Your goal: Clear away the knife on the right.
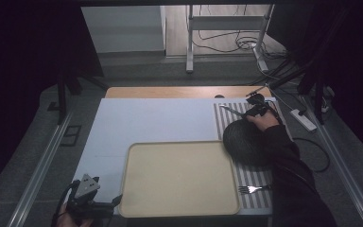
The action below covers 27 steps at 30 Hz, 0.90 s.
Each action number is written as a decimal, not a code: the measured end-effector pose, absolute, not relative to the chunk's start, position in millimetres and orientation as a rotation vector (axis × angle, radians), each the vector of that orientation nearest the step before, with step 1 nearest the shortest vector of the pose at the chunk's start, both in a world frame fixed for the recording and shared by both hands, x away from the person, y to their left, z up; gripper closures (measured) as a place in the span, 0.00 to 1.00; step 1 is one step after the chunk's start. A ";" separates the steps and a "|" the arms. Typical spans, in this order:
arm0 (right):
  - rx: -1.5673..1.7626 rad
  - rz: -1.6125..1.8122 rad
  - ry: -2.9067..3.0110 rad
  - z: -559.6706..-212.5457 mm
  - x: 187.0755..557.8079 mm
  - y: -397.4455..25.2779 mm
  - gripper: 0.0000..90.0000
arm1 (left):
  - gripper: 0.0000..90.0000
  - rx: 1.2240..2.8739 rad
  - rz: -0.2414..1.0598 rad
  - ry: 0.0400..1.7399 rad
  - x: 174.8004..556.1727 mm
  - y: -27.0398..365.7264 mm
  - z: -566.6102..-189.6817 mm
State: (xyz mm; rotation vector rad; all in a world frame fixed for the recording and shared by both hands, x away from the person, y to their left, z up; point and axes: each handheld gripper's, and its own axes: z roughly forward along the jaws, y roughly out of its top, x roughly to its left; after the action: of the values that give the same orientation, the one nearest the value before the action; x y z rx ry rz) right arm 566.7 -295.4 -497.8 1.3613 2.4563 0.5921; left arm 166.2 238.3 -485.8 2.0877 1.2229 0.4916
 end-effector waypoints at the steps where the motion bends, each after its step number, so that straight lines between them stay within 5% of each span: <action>1: 1.339 0.590 2.466 -496.9 566.2 -297.9 0.83 | 0.01 2.089 0.492 1.223 166.2 238.3 -485.7; 27: 1.370 0.506 2.395 -482.4 552.0 -348.0 0.87 | 0.01 2.085 0.496 1.220 165.8 238.2 -485.6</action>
State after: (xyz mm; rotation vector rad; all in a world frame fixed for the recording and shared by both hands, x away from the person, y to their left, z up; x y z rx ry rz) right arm 552.0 -348.0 -482.4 1.3702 2.3947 0.5061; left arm 165.8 238.2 -485.6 2.0851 1.2198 0.4963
